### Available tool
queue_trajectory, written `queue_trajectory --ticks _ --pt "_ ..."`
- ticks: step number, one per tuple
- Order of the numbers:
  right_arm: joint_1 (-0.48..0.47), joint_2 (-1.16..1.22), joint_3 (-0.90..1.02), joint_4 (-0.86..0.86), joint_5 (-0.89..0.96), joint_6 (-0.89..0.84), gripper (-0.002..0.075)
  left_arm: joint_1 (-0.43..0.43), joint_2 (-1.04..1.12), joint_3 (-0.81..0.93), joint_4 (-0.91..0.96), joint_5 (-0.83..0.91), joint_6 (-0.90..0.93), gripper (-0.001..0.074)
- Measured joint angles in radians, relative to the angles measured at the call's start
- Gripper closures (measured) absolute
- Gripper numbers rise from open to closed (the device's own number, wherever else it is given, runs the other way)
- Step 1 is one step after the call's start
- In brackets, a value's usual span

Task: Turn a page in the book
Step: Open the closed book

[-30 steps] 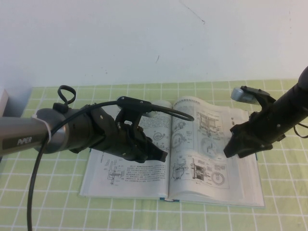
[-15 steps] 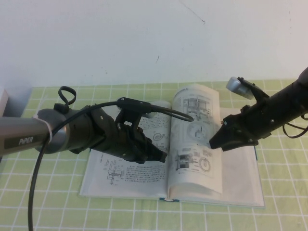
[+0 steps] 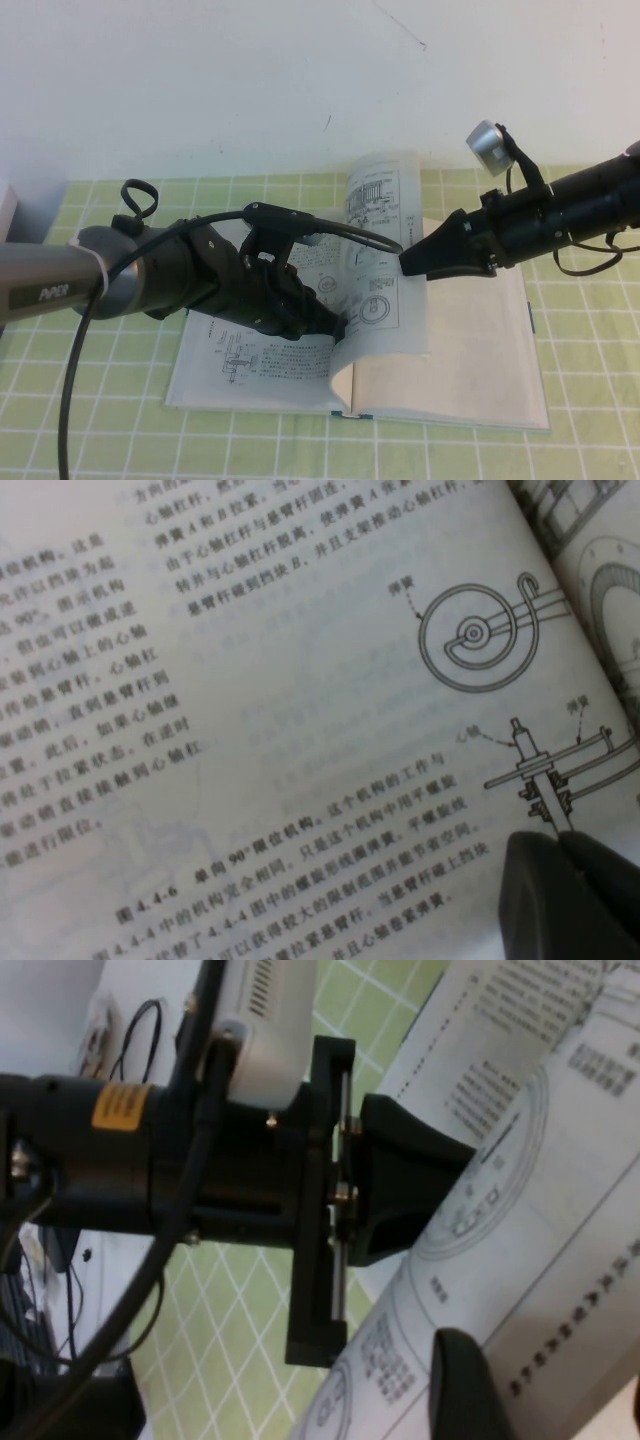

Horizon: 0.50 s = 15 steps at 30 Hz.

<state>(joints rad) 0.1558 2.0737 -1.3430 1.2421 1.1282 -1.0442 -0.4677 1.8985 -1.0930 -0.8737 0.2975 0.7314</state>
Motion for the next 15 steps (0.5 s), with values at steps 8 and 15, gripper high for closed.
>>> queue_trajectory --ticks 8,15 --pt "0.0 0.0 0.0 0.132 0.033 -0.029 0.0381 0.002 0.0 0.0 0.0 0.0 0.002 0.0738" --pt "0.0 0.0 0.0 0.2 0.038 -0.03 0.0391 0.002 0.0 0.0 0.0 0.003 0.006 0.0738"
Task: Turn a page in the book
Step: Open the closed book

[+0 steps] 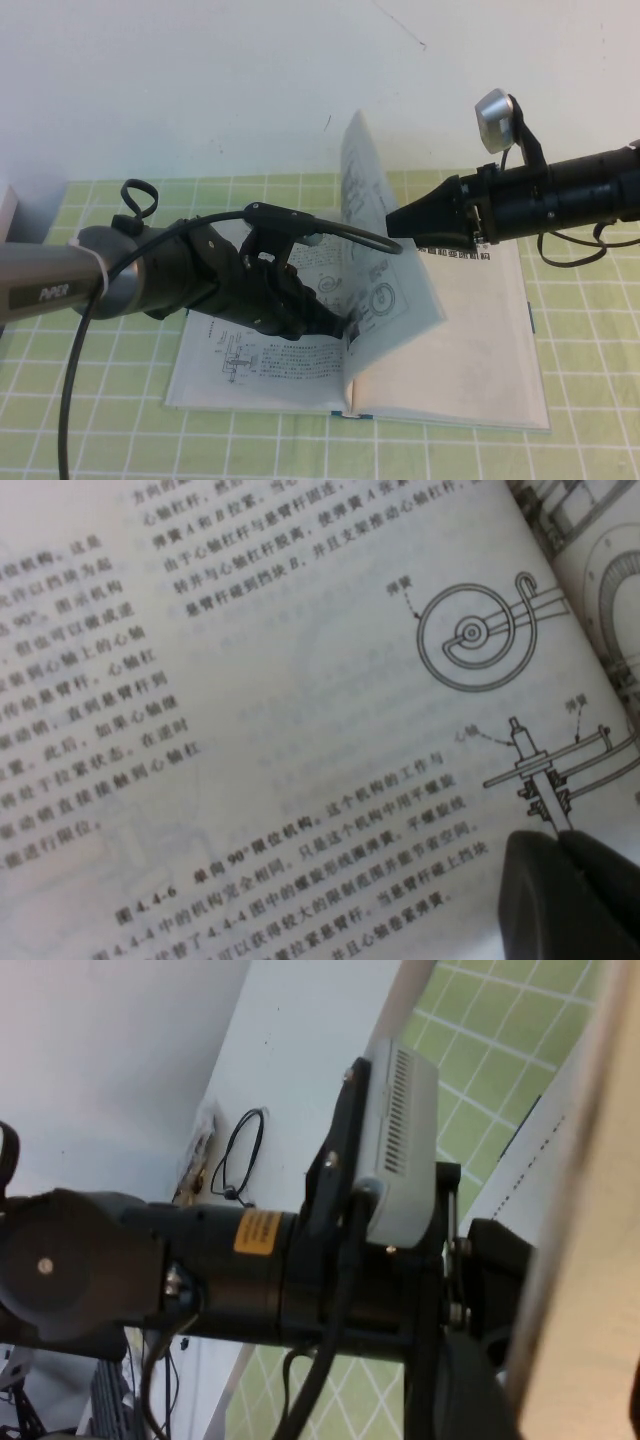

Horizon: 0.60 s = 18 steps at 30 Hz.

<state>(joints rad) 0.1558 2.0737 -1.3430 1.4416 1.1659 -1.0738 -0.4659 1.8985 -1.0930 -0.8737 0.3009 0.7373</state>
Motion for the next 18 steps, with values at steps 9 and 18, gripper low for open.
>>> queue_trajectory --ticks 9,18 --pt "0.0 0.0 0.0 -0.179 -0.008 0.079 0.0439 0.0 0.0 -0.002 0.0 0.005 0.0 0.0738" --pt "0.0 0.0 0.0 -0.378 -0.066 0.187 0.04 0.0 0.0 -0.002 0.003 0.015 0.004 0.0738"
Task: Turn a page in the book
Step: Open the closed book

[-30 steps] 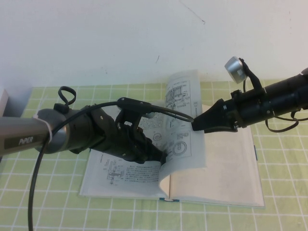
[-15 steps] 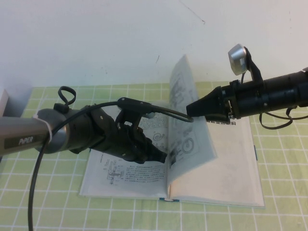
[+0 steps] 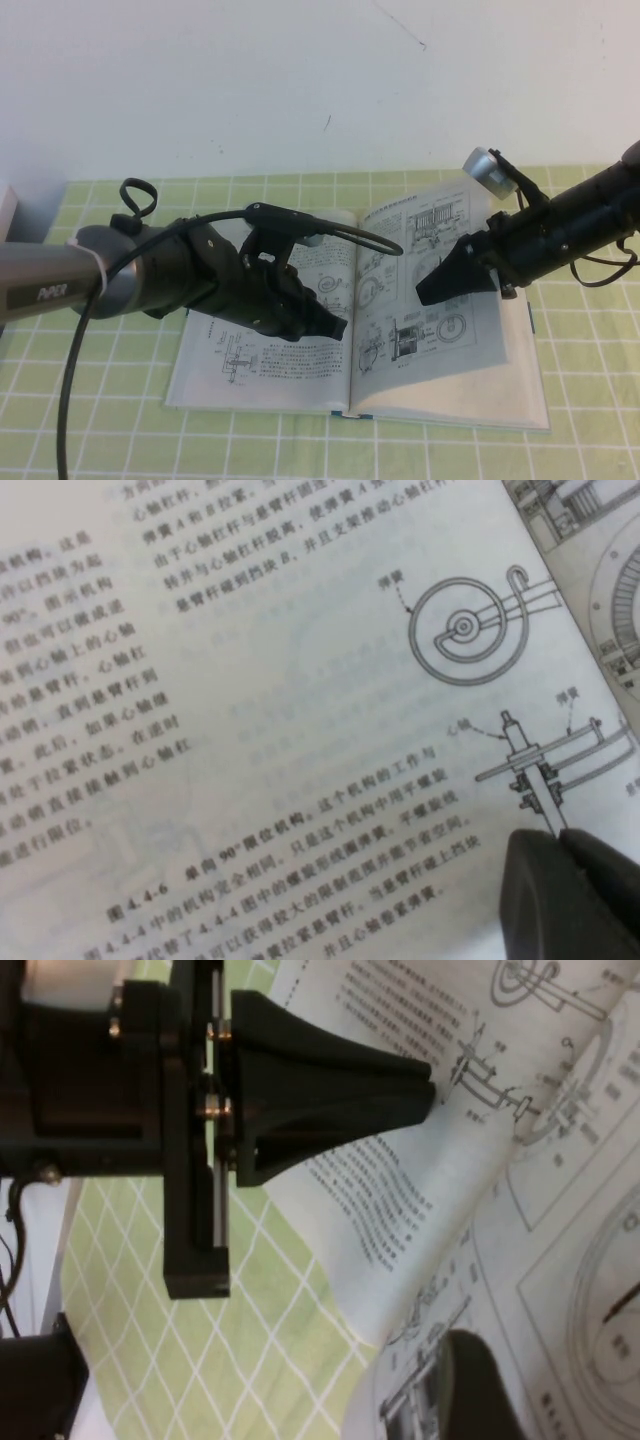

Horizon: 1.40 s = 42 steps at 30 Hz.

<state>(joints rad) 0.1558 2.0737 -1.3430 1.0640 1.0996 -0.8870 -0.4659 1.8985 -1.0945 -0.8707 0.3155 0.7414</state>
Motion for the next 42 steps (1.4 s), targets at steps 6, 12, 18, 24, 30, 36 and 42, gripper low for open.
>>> queue_trajectory --ticks 6,12,18,24,30,36,42 --pt "0.0 0.0 0.0 0.039 -0.001 -0.002 0.0375 0.0 -0.084 0.0 0.034 0.069 0.0 0.0738" --pt "0.0 -0.002 0.0 0.117 -0.001 -0.007 0.0372 -0.005 -0.277 0.016 0.087 0.158 -0.004 0.0738" --pt "0.0 -0.002 0.0 0.16 -0.001 -0.017 0.0371 -0.111 -0.42 0.118 0.11 0.165 -0.002 0.0738" --pt "0.0 -0.002 0.0 0.182 -0.001 -0.023 0.0371 -0.34 -0.439 0.173 0.178 0.032 0.0 0.0738" --pt "0.0 -0.002 0.0 0.205 -0.001 -0.026 0.0371 -0.526 -0.42 0.188 0.242 -0.153 0.002 0.0738" --pt "0.0 -0.002 0.0 0.213 0.005 -0.026 0.0371 -0.558 -0.298 0.188 0.263 -0.299 0.004 0.0738" --pt "0.0 -0.002 0.0 0.213 0.019 -0.029 0.0371 -0.558 -0.184 0.188 0.263 -0.43 0.004 0.0738"
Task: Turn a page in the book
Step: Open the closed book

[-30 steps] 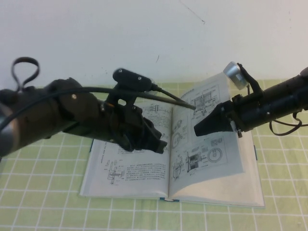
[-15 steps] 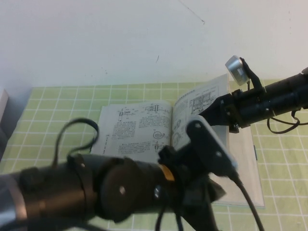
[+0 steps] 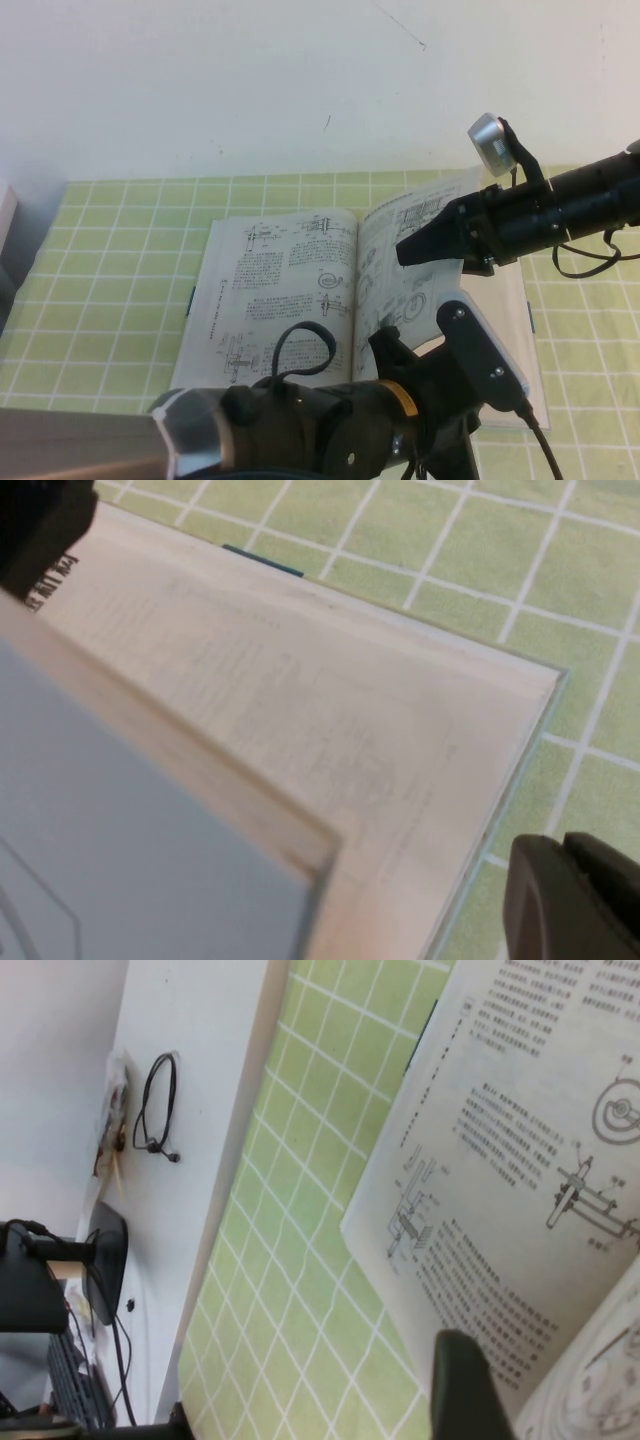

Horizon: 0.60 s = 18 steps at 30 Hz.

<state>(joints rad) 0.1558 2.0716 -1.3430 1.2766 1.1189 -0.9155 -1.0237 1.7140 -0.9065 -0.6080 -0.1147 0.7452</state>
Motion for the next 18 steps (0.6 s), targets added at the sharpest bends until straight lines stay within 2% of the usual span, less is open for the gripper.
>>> queue_trajectory --ticks 11,15,18 --pt "0.0 0.0 0.0 0.001 0.018 -0.002 0.0371 0.0 0.026 0.0 -0.048 -0.063 0.039 0.0738" --pt "0.0 0.0 0.0 0.001 0.024 -0.002 0.0371 0.0 0.026 0.0 -0.229 -0.099 0.131 0.0738" --pt "0.0 0.0 0.0 0.001 0.024 -0.002 0.0372 0.0 0.026 0.0 -0.435 -0.118 0.292 0.0738"
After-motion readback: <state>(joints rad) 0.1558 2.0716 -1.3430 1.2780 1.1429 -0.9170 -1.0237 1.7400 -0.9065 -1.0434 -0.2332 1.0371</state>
